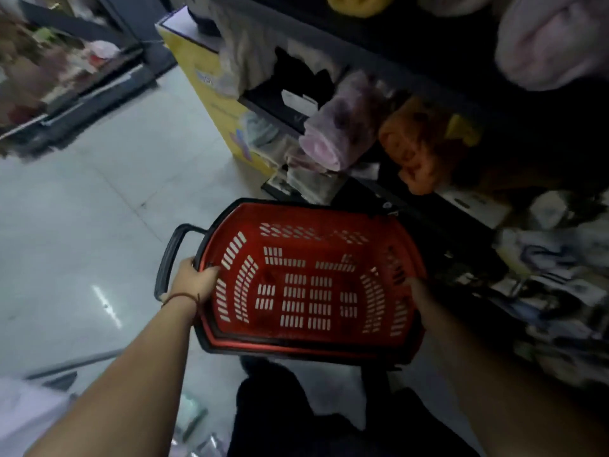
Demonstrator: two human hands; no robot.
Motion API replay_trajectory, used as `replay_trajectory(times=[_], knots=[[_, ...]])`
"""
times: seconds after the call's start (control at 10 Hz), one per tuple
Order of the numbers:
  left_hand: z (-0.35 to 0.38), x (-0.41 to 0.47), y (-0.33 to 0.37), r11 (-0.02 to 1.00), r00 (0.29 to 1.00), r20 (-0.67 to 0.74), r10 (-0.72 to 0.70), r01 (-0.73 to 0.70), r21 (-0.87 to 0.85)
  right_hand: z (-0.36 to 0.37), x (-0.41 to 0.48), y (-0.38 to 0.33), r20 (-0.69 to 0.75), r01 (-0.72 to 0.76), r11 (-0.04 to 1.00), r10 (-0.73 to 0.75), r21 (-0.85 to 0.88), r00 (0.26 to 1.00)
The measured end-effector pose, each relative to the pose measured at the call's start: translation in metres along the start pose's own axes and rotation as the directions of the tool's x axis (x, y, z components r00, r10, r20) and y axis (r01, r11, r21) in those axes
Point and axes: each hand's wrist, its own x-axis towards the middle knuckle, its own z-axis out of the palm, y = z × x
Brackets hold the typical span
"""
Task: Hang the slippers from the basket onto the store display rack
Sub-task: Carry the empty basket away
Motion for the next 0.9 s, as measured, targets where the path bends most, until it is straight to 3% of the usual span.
replay_trajectory(times=[0.2, 0.3, 0.4, 0.5, 0.7, 0.8, 0.9], knots=[[0.002, 0.168, 0.075, 0.959, 0.940, 0.313, 0.137, -0.206, 0.197, 0.129, -0.042, -0.028, -0.217, -0.032, 0.962, 0.094, 0.270, 0.972], [0.019, 0.240, 0.104, 0.913, 0.880, 0.456, 0.132, -0.287, 0.291, 0.167, -0.012, 0.011, -0.338, -0.029, 0.965, 0.120, 0.262, 0.933], [0.046, 0.301, 0.115, 0.894, 0.839, 0.530, 0.124, -0.326, 0.307, 0.213, 0.027, 0.032, -0.401, -0.065, 0.925, 0.224, 0.373, 0.888], [0.086, 0.366, 0.092, 0.893, 0.810, 0.575, 0.118, -0.340, 0.296, 0.254, 0.056, 0.030, -0.421, -0.144, 0.874, 0.361, 0.464, 0.832], [0.164, 0.469, 0.025, 0.849, 0.805, 0.589, 0.078, -0.363, 0.383, 0.293, 0.157, 0.103, -0.566, -0.044, 0.889, 0.328, 0.456, 0.757], [0.200, 0.497, 0.001, 0.819, 0.794, 0.602, 0.092, -0.403, 0.407, 0.299, 0.221, 0.153, -0.500, -0.069, 0.878, 0.332, 0.474, 0.800], [0.230, 0.519, -0.020, 0.811, 0.789, 0.612, 0.051, -0.390, 0.437, 0.286, 0.290, 0.250, -0.471, -0.090, 0.902, 0.303, 0.421, 0.828]])
